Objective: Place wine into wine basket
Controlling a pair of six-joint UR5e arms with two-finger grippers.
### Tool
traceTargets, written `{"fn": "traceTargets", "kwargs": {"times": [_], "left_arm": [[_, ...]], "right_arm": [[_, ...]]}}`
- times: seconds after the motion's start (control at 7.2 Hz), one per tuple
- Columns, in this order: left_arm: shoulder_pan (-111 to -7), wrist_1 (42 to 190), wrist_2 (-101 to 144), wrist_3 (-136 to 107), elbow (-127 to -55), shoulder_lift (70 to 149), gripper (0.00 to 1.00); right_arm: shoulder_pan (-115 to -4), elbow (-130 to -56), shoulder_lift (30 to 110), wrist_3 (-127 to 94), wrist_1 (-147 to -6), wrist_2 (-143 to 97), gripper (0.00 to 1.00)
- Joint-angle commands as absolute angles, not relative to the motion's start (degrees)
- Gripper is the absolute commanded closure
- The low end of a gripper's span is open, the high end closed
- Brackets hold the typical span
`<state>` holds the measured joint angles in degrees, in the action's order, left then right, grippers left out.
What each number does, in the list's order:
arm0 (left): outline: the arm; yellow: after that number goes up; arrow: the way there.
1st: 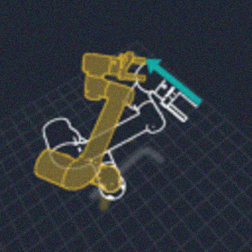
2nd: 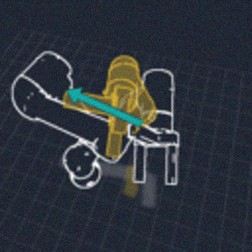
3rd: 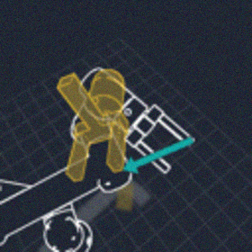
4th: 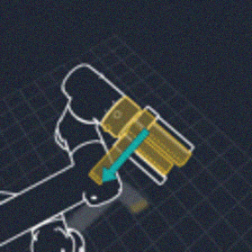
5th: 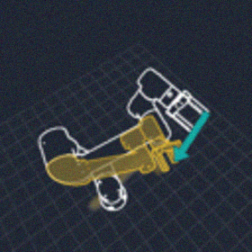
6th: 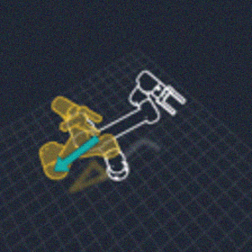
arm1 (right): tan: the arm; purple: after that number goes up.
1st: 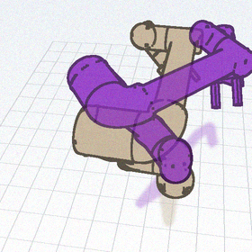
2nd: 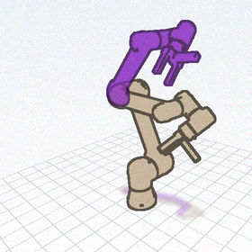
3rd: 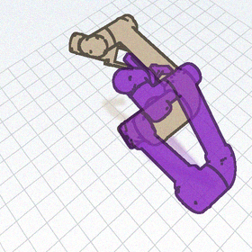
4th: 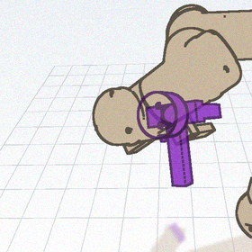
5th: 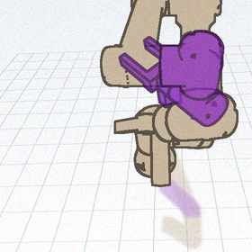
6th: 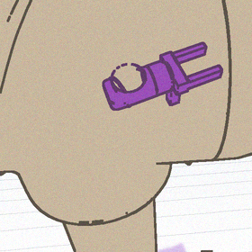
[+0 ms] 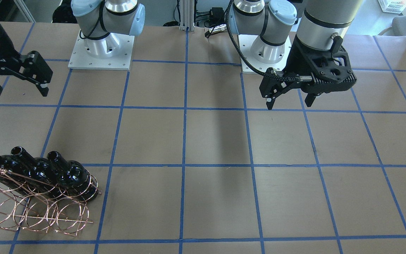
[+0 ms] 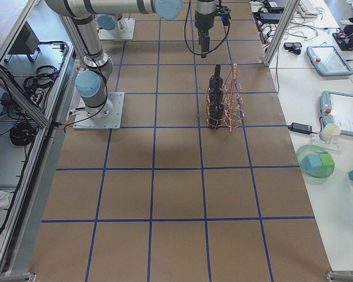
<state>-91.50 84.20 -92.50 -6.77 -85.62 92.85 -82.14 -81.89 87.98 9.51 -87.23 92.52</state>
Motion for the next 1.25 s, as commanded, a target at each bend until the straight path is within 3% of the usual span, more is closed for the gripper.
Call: {"fn": "traceTargets", "kwargs": {"times": [0.0, 1.11], "left_arm": [[-91.5, 84.3, -92.6, -6.4, -85.7, 92.6, 0.00], [-90.9, 83.1, -92.0, -6.1, -86.7, 93.3, 0.00]], "right_arm": [[-86.6, -83.7, 89.3, 5.5, -87.1, 92.3, 0.00], [-88.1, -84.3, 90.3, 6.6, -84.7, 89.9, 0.00]]}}
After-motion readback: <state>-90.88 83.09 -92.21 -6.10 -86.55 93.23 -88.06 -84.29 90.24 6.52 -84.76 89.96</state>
